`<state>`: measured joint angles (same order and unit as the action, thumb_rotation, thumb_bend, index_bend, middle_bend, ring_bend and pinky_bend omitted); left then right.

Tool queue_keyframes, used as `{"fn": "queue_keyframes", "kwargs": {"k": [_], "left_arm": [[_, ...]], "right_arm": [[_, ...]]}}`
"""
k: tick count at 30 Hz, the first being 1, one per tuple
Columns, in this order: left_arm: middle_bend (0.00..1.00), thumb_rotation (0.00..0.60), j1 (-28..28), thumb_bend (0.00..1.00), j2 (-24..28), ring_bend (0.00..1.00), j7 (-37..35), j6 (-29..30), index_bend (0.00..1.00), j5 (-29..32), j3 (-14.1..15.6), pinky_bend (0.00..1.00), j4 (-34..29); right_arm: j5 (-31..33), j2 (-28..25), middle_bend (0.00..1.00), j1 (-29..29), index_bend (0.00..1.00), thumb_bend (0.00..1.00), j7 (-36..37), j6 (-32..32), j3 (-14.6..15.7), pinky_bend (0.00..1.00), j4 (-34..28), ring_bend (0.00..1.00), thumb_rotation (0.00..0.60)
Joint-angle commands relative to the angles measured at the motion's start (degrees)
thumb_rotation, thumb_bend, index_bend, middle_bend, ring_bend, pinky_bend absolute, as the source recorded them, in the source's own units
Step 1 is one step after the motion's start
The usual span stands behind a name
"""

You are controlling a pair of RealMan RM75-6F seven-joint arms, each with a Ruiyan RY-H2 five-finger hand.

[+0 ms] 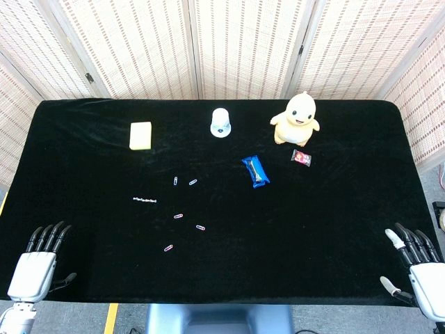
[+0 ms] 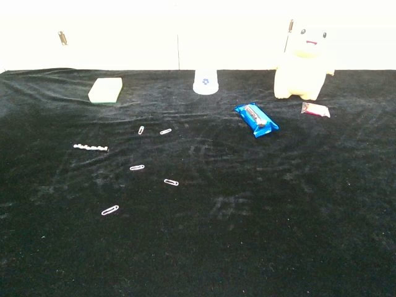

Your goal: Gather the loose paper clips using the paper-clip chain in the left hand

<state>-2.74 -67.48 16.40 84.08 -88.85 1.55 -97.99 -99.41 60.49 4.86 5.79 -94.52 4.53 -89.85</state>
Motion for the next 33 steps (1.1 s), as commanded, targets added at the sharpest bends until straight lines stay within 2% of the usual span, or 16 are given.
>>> {"fn": "queue_keyframes", "kwargs": {"k": [1, 7, 11, 13, 16, 17, 18, 19, 20, 21, 23, 26, 33], "left_arm": [[0.07, 0.6, 0.0, 0.15, 0.0, 0.06, 0.1, 0.0, 0.05, 0.0, 0.0, 0.0, 0.0], [0.07, 0.6, -0.5, 0.15, 0.1, 0.06, -0.2, -0.6, 0.04, -0.5, 0.2, 0.0, -0.1], [0.1, 0.6, -1.8, 0.15, 0.0, 0.09, -1.4, -1.1, 0.03, -2.3, -0.1, 0.0, 0.6], [0.14, 0.6, -2.9, 0.15, 0.1, 0.14, -1.8, -2.1, 0.04, -2.5, -0.7, 0.04, 0.6], [0.3, 0.6, -5.8, 0.15, 0.0, 0.32, -2.5, -5.1, 0.04, -1.7, -2.6, 0.27, 0.4], [0.39, 0.6, -7.2, 0.16, -0.4, 0.42, -2.4, -6.5, 0.05, -0.8, -3.7, 0.39, 0.4], [0.52, 0.6, -8.3, 0.16, -0.8, 0.55, -2.3, -7.7, 0.07, -0.1, -4.5, 0.55, 0.6], [0.6, 0.6, -9.5, 0.17, -1.4, 0.63, -2.4, -9.0, 0.09, 0.6, -5.3, 0.63, 0.8], [0.73, 0.6, -11.1, 0.19, -2.2, 0.74, -3.0, -11.0, 0.13, 1.6, -6.3, 0.75, 1.2], [0.81, 0.6, -12.3, 0.22, -2.8, 0.83, -3.7, -12.7, 0.16, 2.5, -6.9, 0.84, 1.6], [0.92, 0.6, -14.7, 0.3, -3.4, 0.94, -4.8, -16.6, 0.2, 5.0, -8.0, 0.96, 1.8], [1.0, 0.6, -17.9, 0.33, -4.8, 1.0, -3.2, -19.9, 0.26, 8.0, -10.1, 1.0, 2.4], [1.0, 0.6, -23.8, 0.33, -8.1, 1.0, -2.4, -26.2, 0.33, 14.2, -13.1, 1.0, 5.1]], "right_arm": [[0.1, 0.0, 0.01, -0.1, 0.0, 0.24, 0.0, 0.2, 0.0, 0.0, -0.1, 0.06, 0.6], [0.1, 0.2, 0.01, 0.1, 0.0, 0.24, -0.5, -0.1, 0.0, 0.0, 0.0, 0.06, 0.6], [-0.2, 0.9, 0.01, 0.4, 0.0, 0.24, -1.5, -0.9, -0.2, 0.0, 0.0, 0.07, 0.6], [-0.3, 1.2, 0.02, 0.4, 0.0, 0.24, -2.1, -0.9, -0.3, 0.0, -0.2, 0.07, 0.6], [-0.1, 1.4, 0.02, 0.0, 0.0, 0.24, -3.1, -0.5, -0.7, 0.0, -0.7, 0.07, 0.6], [0.0, 1.5, 0.02, -0.3, 0.0, 0.24, -3.4, -0.2, -1.0, 0.0, -0.8, 0.07, 0.6], [0.3, 1.6, 0.02, -0.6, 0.0, 0.23, -3.5, 0.2, -1.2, 0.0, -0.9, 0.07, 0.6], [0.6, 1.5, 0.02, -0.9, 0.0, 0.23, -3.6, 0.7, -1.5, 0.0, -1.1, 0.07, 0.6], [1.2, 1.5, 0.02, -1.3, 0.0, 0.24, -3.6, 1.4, -1.8, 0.0, -1.3, 0.07, 0.6], [1.7, 1.4, 0.02, -1.6, 0.0, 0.24, -3.7, 1.7, -2.2, 0.0, -1.4, 0.07, 0.6], [2.5, 1.4, 0.02, -2.1, 0.0, 0.24, -4.0, 2.2, -2.8, 0.0, -1.5, 0.07, 0.6], [3.9, 1.3, 0.03, -2.6, 0.0, 0.24, -3.4, 2.8, -3.7, 0.0, -1.8, 0.08, 0.6], [5.2, 1.1, 0.04, -3.4, 0.0, 0.24, -1.8, 3.7, -4.5, 0.0, -1.5, 0.09, 0.6]]}}
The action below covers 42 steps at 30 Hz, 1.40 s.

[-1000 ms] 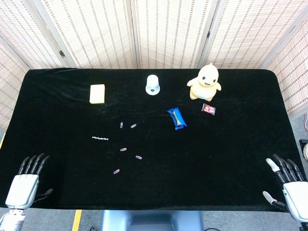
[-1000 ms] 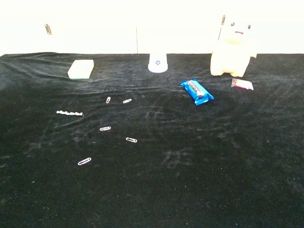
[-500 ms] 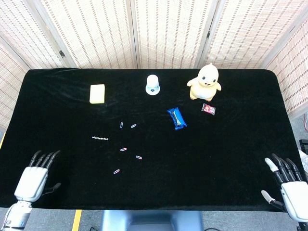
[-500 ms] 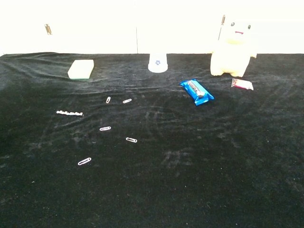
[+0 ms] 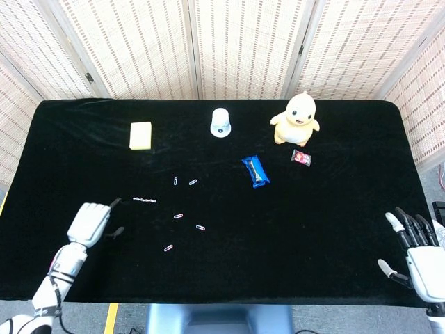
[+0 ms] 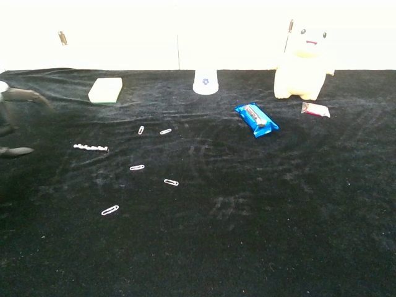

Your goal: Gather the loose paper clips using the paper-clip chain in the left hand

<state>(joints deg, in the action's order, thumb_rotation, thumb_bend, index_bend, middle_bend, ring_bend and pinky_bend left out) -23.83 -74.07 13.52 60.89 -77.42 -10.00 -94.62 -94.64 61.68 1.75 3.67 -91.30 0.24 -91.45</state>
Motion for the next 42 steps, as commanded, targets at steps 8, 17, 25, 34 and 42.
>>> {"fn": "queue_keyframes", "kwargs": {"k": [8, 17, 25, 34, 42], "left_arm": [[1.0, 0.6, -8.5, 0.35, -5.8, 1.0, -0.9, -7.8, 0.37, 7.2, -3.6, 1.0, 9.5], [1.0, 0.6, -12.2, 0.37, -9.4, 1.0, -5.0, -13.2, 0.42, 8.8, -2.5, 1.0, 20.3], [1.0, 0.6, -14.3, 0.37, -12.0, 1.0, -9.4, -15.6, 0.42, 8.6, -2.0, 1.0, 26.3], [1.0, 0.6, -16.0, 0.37, -14.1, 1.0, -12.5, -17.4, 0.42, 7.9, -1.0, 1.0, 30.7], [1.0, 0.6, -16.6, 0.37, -16.0, 1.0, -14.9, -17.6, 0.44, 6.7, 0.1, 1.0, 34.1]], "right_arm": [[4.0, -0.9, 0.06, -2.3, 0.01, 0.24, 2.7, 4.5, -1.5, 0.0, 0.0, 0.09, 0.6], [6.3, -0.8, 0.06, -2.8, 0.02, 0.24, 2.8, 5.6, -2.2, 0.0, -0.3, 0.09, 0.6], [7.0, -1.1, 0.06, -3.2, 0.02, 0.24, 3.5, 6.5, -2.4, 0.0, -0.3, 0.09, 0.6], [8.0, -1.0, 0.06, -4.2, 0.02, 0.24, 3.4, 8.7, -2.3, 0.0, -0.3, 0.09, 0.6], [8.5, -1.1, 0.06, -4.3, 0.02, 0.24, 3.1, 9.2, -2.2, 0.0, -0.4, 0.09, 0.6]]}}
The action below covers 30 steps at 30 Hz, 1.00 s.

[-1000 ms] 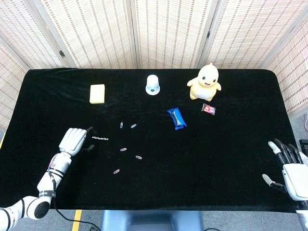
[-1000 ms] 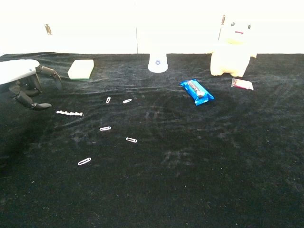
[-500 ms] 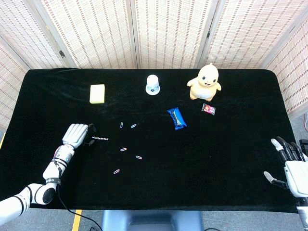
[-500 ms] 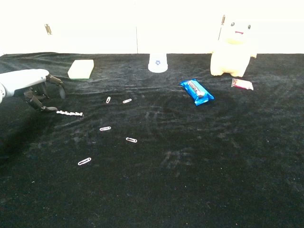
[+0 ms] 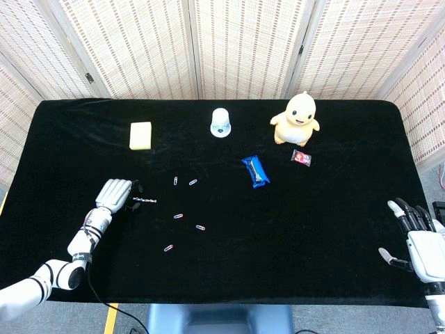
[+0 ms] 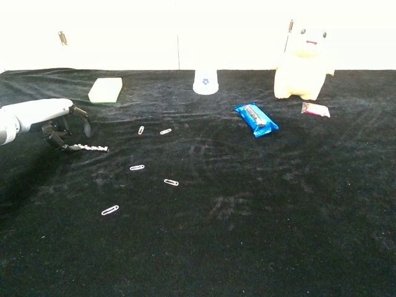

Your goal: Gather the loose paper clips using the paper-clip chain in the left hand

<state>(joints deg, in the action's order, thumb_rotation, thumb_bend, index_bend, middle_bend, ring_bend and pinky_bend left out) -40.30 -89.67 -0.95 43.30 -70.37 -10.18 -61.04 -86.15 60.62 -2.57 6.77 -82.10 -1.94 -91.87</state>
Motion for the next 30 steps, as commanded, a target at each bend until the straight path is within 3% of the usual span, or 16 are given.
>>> {"fn": "queue_keyframes", "kwargs": {"k": [1, 30], "left_arm": [[1.0, 0.6, -0.1, 0.37, -0.5, 1.0, -0.6, 0.0, 0.44, -0.4, 0.4, 1.0, 0.7], [1.0, 0.6, -1.2, 0.42, -3.2, 1.0, -3.3, -0.2, 0.51, -1.4, 1.7, 1.0, 5.4]], "right_arm": [[0.0, 0.0, 0.06, 0.0, 0.02, 0.24, -0.1, 0.0, 0.0, 0.0, 0.0, 0.09, 0.6], [0.7, 0.0, 0.06, 0.0, 0.02, 0.23, -0.5, 0.2, 0.2, 0.0, -0.3, 0.09, 0.6]]}}
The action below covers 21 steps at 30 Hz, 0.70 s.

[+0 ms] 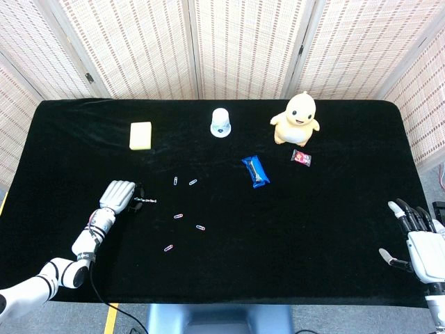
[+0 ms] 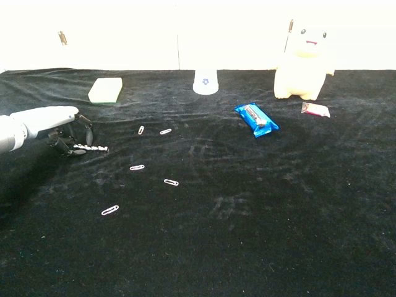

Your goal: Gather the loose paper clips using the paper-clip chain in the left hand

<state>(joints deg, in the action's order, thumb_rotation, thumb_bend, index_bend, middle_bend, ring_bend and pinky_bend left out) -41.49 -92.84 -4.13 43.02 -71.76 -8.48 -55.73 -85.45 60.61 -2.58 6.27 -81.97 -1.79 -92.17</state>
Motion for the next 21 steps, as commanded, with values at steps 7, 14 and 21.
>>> {"fn": "queue_keyframes", "kwargs": {"k": [7, 14, 21], "left_arm": [[1.0, 0.6, -0.4, 0.42, -0.5, 1.0, -0.8, -0.9, 0.57, -0.2, 0.3, 1.0, 0.9], [1.0, 0.6, -0.6, 0.42, -1.1, 1.0, -1.4, -0.7, 0.59, -0.7, 0.5, 1.0, 1.9], [1.0, 0.6, 0.4, 0.43, -1.7, 1.0, -0.6, 3.6, 0.74, -1.4, 0.1, 1.0, 2.3]], "right_arm": [[0.3, -0.1, 0.06, -0.1, 0.02, 0.24, 0.2, 0.2, -0.1, 0.0, 0.1, 0.09, 0.6], [0.4, 0.0, 0.06, 0.1, 0.02, 0.24, 0.0, -0.1, -0.1, 0.0, 0.0, 0.09, 0.6], [0.5, -0.1, 0.06, 0.1, 0.02, 0.23, -0.1, 0.0, 0.0, 0.0, -0.1, 0.09, 0.6]]}}
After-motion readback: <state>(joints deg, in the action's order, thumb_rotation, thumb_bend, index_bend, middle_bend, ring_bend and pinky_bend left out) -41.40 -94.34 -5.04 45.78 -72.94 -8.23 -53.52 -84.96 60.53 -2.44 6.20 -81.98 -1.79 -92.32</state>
